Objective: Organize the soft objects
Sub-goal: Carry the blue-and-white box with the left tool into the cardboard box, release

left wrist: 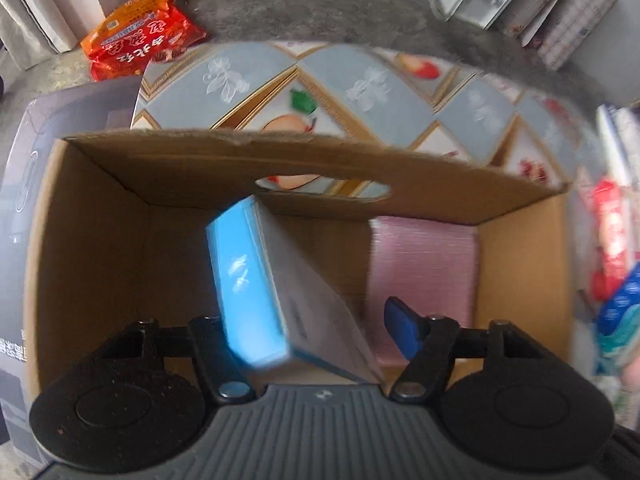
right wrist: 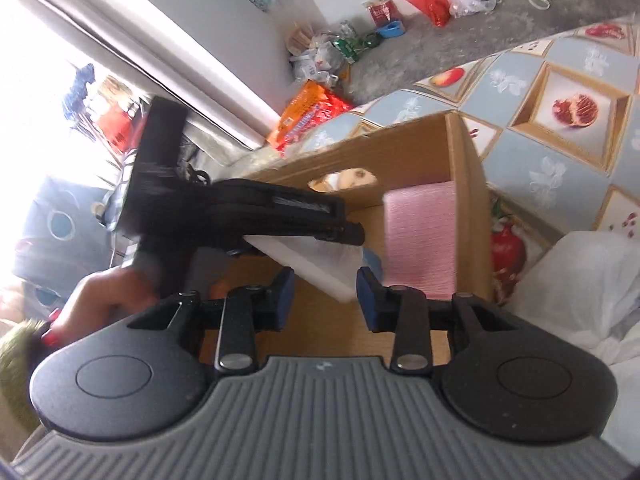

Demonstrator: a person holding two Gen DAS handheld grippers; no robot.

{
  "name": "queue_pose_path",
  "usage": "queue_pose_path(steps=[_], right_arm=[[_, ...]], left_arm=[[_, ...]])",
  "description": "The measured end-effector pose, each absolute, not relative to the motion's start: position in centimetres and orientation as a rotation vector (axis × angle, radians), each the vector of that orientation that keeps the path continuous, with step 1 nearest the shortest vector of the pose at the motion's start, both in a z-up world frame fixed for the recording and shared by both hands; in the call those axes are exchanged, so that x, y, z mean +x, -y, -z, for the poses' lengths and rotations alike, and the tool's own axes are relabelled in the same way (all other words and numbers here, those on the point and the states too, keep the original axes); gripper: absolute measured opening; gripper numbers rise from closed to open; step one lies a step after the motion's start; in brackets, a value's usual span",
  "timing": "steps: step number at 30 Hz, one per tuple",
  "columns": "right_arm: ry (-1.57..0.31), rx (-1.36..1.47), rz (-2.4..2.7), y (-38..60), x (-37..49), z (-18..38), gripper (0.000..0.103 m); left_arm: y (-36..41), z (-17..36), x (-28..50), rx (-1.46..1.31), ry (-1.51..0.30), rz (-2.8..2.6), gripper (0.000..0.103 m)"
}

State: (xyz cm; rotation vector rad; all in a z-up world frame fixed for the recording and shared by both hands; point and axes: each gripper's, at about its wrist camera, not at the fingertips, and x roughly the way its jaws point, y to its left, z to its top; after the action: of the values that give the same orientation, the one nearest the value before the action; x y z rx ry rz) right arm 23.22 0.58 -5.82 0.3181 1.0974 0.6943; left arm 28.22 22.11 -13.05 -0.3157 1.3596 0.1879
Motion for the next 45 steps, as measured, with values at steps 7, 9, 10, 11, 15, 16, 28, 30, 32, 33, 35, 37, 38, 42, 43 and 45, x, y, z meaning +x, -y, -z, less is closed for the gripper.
queue_pose_path(steps=[7,9,10,11,15,16,28,30,32,33,35,37,38,42,43,45], right_arm=[[-1.136,0.319,-0.665,-0.4,23.3,7.3,0.034],[-1.15,0.334,-0.654,-0.4,23.5,7.7,0.034],[-1.152,0.343,-0.649,-0.3,23.5,7.8,0.034],[-1.153,0.348,-0.647,-0.4,23.7,8.0,0.034],[-1.146,0.367,-0.643,-0.5,24.1,7.7,0.034],[-1.143,0.373,-0.643,-0.5,24.2,7.5,0.034],[-1.128,0.355,-0.65,0.2,23.6,6.6,0.04],[-1.134,0.354,-0.642,0.5,23.3,6.7,0.04],[-1.139,0.36,-0.637,0.8,23.2,6.8,0.04],[-1.139,0.363,-0.635,1.0,23.1,6.7,0.04],[-1.136,0.364,-0.632,1.1,23.0,6.7,0.04],[-1.129,0.364,-0.631,1.3,22.9,6.5,0.04],[-1.127,0.365,-0.631,1.3,22.8,6.5,0.04],[-1.13,0.37,-0.623,1.3,22.7,6.7,0.041],[-1.132,0.37,-0.619,1.3,22.7,6.8,0.041],[-1.136,0.373,-0.614,1.2,22.6,6.9,0.041]], left_arm=[[-22.9,15.3,28.7,-0.335,-1.353,-0.212,0.07],[-22.9,14.6,28.2,-0.322,-1.319,-0.223,0.066],[-22.8,14.2,28.1,-0.313,-1.321,-0.226,0.058],[-22.8,14.0,28.0,-0.309,-1.336,-0.238,0.053],[-23.4,12.7,27.0,-0.326,-1.428,-0.319,0.026],[-23.6,12.3,26.5,-0.325,-1.445,-0.339,0.024],[-22.8,11.9,26.5,-0.442,-1.369,-0.312,0.045],[-22.3,11.3,26.0,-0.455,-1.341,-0.285,0.048],[-22.3,11.1,25.2,-0.463,-1.327,-0.279,0.05],[-22.4,11.1,24.8,-0.451,-1.336,-0.286,0.05],[-22.1,11.6,24.2,-0.393,-1.374,-0.276,0.052],[-21.6,12.6,24.1,-0.315,-1.448,-0.25,0.057],[-21.4,13.3,23.8,-0.285,-1.488,-0.255,0.058],[-21.2,16.1,22.3,-0.273,-1.625,-0.261,0.058],[-21.2,16.7,22.1,-0.279,-1.634,-0.262,0.057],[-21.0,17.1,22.0,-0.274,-1.619,-0.263,0.061]])
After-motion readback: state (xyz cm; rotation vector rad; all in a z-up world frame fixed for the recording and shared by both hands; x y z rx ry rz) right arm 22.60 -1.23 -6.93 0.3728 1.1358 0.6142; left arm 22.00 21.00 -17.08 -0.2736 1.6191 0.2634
